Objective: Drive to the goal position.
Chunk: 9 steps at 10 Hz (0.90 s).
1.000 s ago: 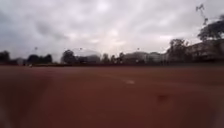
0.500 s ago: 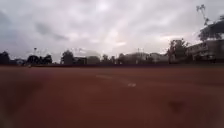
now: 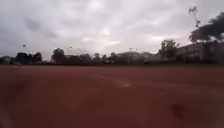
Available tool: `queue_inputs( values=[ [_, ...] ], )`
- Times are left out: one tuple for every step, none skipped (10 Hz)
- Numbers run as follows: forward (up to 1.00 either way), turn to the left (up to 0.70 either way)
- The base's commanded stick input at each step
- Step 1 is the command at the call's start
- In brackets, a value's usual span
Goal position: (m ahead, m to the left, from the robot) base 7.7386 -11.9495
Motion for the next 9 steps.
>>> queue_inputs(
  values=[
    [0.7, -0.34],
    [0.7, -0.34],
    [0.7, -0.34],
    [0.7, -0.34],
    [0.7, -0.34],
    [0.7, -0.34],
    [0.7, -0.34],
    [0.7, -0.34],
    [0.7, -0.34]
  ],
)
